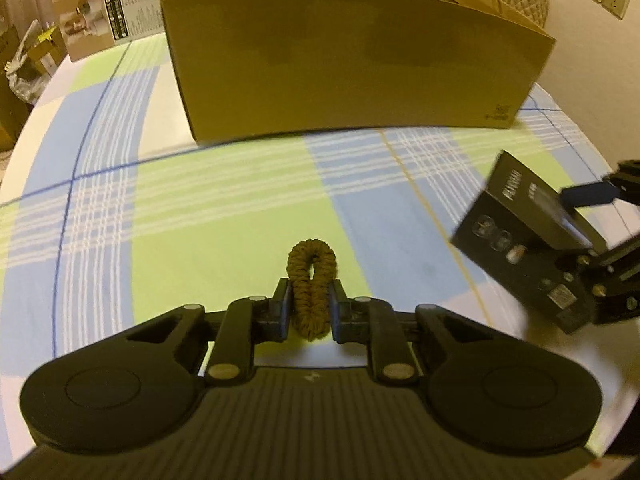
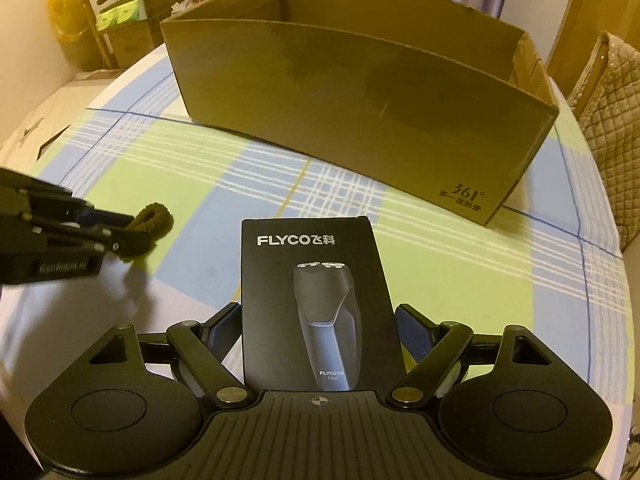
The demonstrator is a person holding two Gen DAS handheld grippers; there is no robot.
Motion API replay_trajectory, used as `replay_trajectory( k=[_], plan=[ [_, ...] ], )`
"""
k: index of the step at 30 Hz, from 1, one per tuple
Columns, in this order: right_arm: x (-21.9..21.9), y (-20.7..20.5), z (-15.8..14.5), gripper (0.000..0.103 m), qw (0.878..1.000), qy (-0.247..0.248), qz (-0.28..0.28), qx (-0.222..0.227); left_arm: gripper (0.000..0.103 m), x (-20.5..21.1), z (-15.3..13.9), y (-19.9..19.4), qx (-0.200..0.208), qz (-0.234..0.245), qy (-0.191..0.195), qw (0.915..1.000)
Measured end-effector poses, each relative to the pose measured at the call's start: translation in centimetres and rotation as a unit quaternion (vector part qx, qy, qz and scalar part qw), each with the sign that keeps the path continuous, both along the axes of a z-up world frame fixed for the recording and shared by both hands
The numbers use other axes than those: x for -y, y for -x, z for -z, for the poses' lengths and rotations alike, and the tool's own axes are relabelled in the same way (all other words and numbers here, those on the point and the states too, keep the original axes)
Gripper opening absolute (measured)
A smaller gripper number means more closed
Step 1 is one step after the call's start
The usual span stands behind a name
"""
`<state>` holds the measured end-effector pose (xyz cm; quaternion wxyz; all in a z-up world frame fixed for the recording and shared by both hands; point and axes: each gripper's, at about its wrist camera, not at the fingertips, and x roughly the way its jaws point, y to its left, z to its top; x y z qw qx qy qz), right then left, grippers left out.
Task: Organize objects
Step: 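Grasp the brown knitted hair tie with the left gripper, then carry the shaver box and hair tie over the cardboard box with both grippers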
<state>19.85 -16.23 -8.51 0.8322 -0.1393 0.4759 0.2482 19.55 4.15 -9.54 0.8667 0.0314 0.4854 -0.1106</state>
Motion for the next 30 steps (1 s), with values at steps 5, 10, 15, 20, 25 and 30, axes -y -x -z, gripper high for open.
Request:
replay_trajectory(
  k=[5, 10, 15, 20, 25, 30],
  plan=[
    [-0.6, -0.5, 0.6, 0.077, 1.000, 0.011, -0.015, -0.013, 0.015, 0.8, 0.0, 1.1, 0.005, 0.001, -0.009, 0.9999],
    [-0.4, -0.5, 0.9, 0.076, 1.000, 0.008, -0.009, -0.013, 0.015, 0.9, 0.1, 1.4, 0.005, -0.003, -0.011, 0.9999],
    [-0.4, 0.0, 0.7, 0.075, 1.000, 0.007, 0.001, -0.002, 0.015, 1.1, 0.0, 1.7, 0.002, -0.010, -0.011, 0.9999],
    [0.5, 1.5, -0.9, 0.075, 1.000, -0.014, 0.023, 0.007, 0.014, 1.1, -0.7, 2.5, -0.002, -0.027, 0.000, 0.9996],
    [1.5, 3.8, -2.5, 0.075, 0.999, -0.038, 0.038, 0.005, 0.014, 1.6, -2.5, 4.2, 0.005, -0.038, 0.012, 0.9992],
    [2.6, 6.0, -4.3, 0.075, 0.997, -0.055, 0.051, 0.012, 0.014, 2.1, -4.7, 6.4, 0.019, -0.055, 0.033, 0.9977]
  ],
)
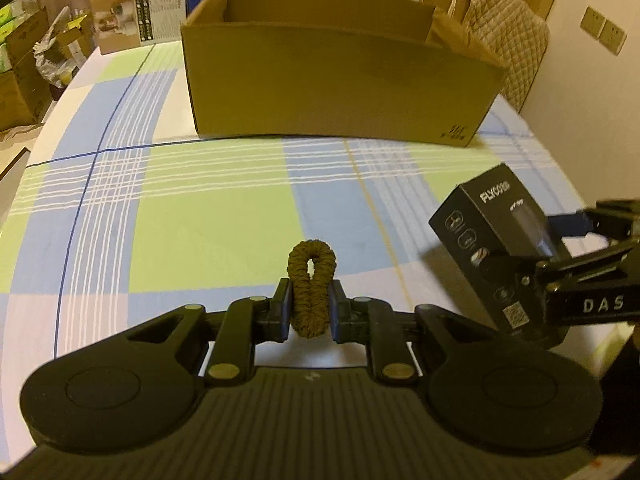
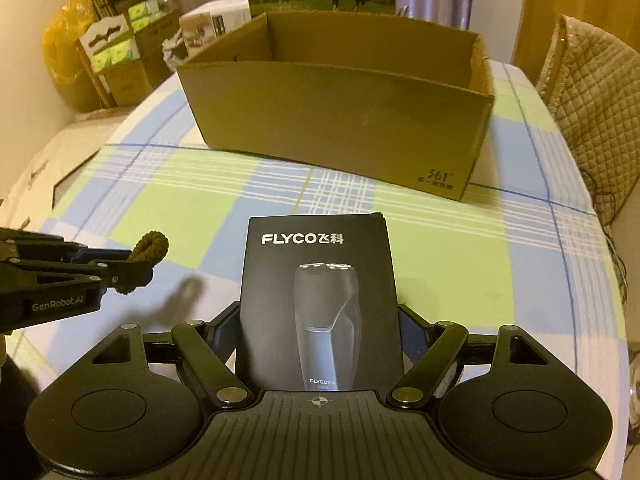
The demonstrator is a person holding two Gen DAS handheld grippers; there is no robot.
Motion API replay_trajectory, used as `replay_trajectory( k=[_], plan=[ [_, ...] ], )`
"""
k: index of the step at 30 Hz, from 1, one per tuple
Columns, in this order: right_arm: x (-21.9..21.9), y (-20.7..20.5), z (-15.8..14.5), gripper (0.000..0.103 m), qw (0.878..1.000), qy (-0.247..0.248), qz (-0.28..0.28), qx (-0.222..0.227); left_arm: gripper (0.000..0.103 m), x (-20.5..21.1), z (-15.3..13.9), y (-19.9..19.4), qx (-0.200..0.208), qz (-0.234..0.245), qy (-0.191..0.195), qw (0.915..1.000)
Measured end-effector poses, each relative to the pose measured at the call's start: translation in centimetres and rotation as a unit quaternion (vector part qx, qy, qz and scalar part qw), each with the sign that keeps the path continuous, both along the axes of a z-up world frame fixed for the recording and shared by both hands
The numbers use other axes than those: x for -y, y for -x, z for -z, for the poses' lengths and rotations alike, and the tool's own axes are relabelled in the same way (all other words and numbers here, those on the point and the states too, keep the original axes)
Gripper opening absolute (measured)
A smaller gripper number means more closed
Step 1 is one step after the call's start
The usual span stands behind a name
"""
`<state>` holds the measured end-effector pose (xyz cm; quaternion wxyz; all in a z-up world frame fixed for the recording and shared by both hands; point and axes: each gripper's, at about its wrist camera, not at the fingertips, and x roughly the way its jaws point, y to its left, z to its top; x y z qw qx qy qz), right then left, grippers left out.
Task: Organize objects
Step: 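Carry the shaver box and hair tie over the cardboard box with both grippers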
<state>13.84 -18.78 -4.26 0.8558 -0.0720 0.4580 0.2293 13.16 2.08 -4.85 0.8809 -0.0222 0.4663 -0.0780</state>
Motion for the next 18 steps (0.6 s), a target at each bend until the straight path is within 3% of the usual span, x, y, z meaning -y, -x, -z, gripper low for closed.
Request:
replay_trajectory(
  k=[18],
  plan=[
    [2.0, 5.6, -4.6, 0.075, 0.999, -0.021, 0.017, 0.035, 0.014, 2.2, -5.9, 6.4, 0.037, -0.007, 0.011, 0.9992]
  ],
)
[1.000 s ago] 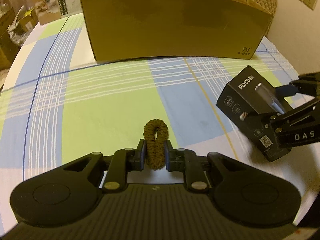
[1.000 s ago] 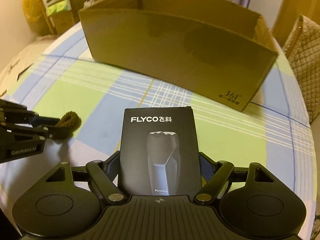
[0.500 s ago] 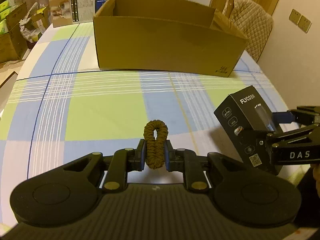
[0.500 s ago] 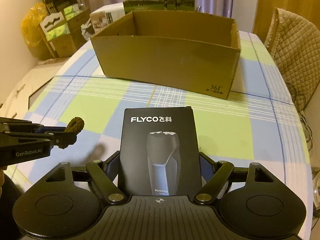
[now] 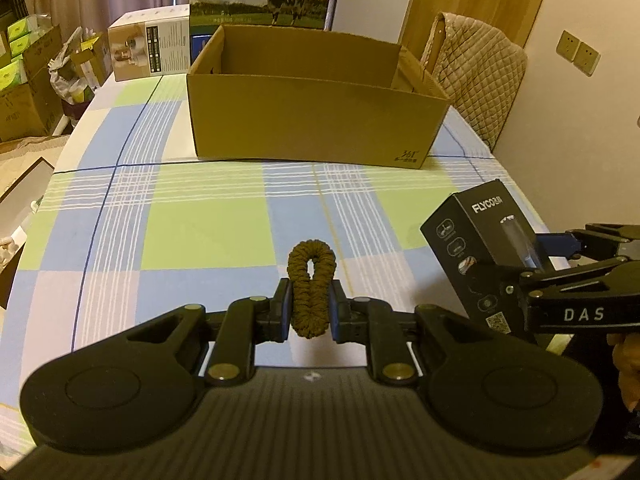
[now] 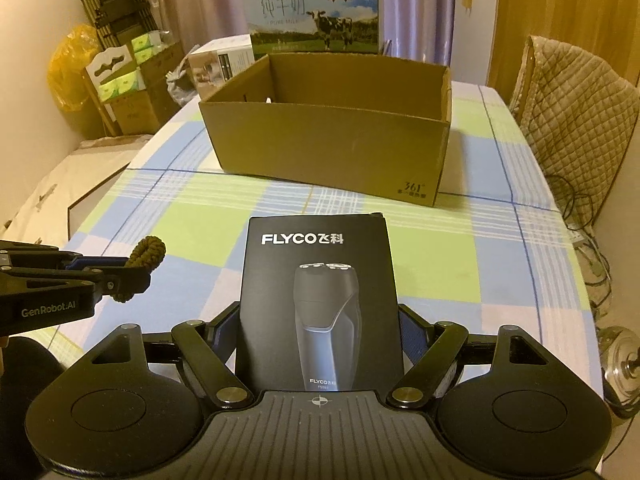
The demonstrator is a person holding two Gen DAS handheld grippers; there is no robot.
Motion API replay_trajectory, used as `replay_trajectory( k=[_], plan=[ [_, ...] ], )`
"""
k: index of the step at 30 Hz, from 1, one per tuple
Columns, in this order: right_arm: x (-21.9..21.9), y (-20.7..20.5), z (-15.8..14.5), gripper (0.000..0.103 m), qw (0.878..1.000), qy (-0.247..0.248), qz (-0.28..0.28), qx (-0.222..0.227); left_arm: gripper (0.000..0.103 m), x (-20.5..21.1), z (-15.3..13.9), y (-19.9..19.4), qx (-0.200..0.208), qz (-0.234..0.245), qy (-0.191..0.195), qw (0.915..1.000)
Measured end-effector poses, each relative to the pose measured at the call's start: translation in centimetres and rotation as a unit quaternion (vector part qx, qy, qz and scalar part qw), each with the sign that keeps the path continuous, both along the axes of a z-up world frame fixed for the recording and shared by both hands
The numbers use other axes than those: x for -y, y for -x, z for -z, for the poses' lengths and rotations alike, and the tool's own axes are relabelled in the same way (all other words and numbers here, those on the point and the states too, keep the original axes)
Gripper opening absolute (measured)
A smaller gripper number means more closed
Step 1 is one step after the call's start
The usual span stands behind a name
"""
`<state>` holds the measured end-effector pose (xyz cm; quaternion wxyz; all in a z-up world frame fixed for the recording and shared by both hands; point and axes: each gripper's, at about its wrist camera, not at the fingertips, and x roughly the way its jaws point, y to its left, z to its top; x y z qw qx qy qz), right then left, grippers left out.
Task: Organize objects
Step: 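Carry the shaver box and hair tie over the cardboard box with both grippers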
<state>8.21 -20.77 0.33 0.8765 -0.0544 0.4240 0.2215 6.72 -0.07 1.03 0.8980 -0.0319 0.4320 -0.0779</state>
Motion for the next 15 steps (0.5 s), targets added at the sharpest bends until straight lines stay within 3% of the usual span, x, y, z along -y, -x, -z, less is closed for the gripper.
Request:
replay_trajectory(
  k=[15],
  plan=[
    [0.9, 0.6, -1.3, 0.076, 1.000, -0.004, 0.015, 0.010, 0.014, 0.8, -2.0, 1.2, 0.017, 0.006, 0.010, 0.9998]
  ],
)
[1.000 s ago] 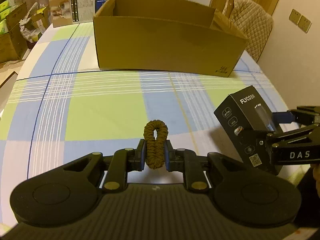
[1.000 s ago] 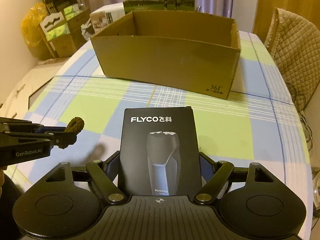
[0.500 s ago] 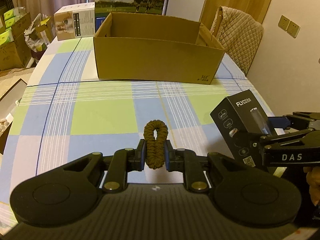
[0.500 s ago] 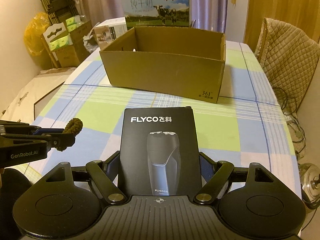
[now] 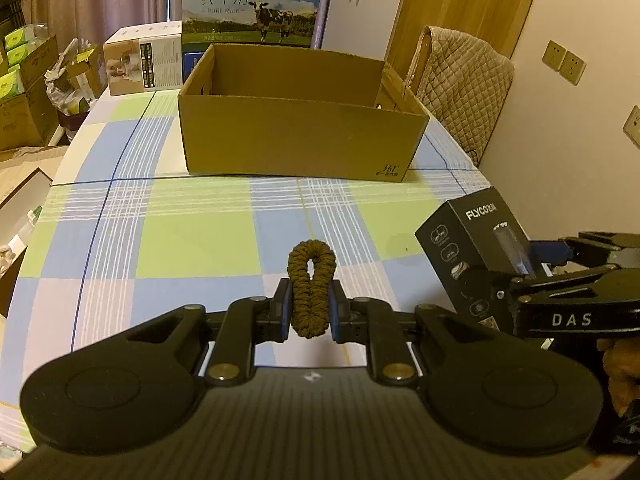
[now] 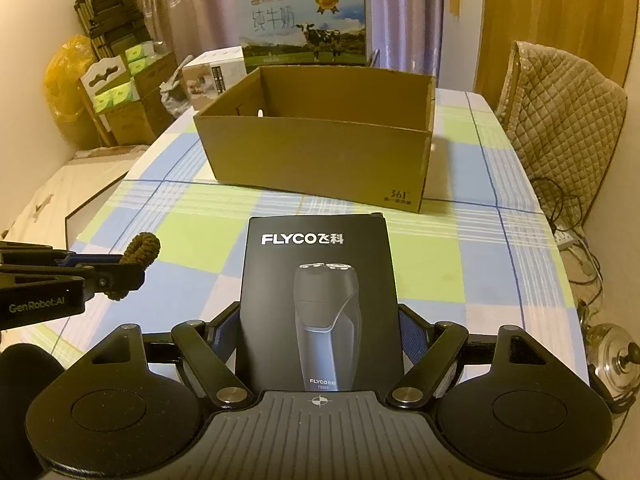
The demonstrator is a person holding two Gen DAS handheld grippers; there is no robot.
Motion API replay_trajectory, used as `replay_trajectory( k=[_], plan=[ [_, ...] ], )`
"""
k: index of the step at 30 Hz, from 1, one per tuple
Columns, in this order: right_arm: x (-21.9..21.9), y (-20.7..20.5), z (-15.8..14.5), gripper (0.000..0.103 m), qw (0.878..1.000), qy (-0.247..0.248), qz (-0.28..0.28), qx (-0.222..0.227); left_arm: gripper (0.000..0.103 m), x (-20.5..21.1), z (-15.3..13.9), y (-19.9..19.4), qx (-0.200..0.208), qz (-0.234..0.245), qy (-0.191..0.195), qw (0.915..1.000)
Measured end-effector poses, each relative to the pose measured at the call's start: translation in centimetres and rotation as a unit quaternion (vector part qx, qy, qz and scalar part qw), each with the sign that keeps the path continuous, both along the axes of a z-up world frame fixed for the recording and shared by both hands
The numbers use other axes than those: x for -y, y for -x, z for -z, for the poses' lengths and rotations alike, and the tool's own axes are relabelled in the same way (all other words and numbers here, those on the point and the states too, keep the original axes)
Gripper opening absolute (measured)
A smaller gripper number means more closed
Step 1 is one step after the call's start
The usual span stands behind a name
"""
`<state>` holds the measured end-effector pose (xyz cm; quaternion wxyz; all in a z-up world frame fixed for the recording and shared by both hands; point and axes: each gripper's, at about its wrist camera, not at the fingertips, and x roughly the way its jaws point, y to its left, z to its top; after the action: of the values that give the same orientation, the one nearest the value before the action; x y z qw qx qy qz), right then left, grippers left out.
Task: Organize objects
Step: 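Carry the shaver box and hair tie over the cardboard box with both grippers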
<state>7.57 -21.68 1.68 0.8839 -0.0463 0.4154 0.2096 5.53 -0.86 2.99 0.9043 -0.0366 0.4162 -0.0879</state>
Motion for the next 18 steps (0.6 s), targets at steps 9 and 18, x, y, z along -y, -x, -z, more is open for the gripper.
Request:
replay_trajectory(
  k=[9, 18],
  plan=[
    [0.1, -2.6, -2.5, 0.076, 0.999, 0.022, 0.011, 0.020, 0.014, 0.0, -1.6, -1.9, 0.011, 0.008, 0.007, 0.9999],
    [0.3, -6.0, -5.6, 0.076, 0.998, 0.029, 0.008, 0.048, 0.014, 0.3, -4.2, -5.4, 0.033, 0.020, -0.006, 0.9992]
  ],
)
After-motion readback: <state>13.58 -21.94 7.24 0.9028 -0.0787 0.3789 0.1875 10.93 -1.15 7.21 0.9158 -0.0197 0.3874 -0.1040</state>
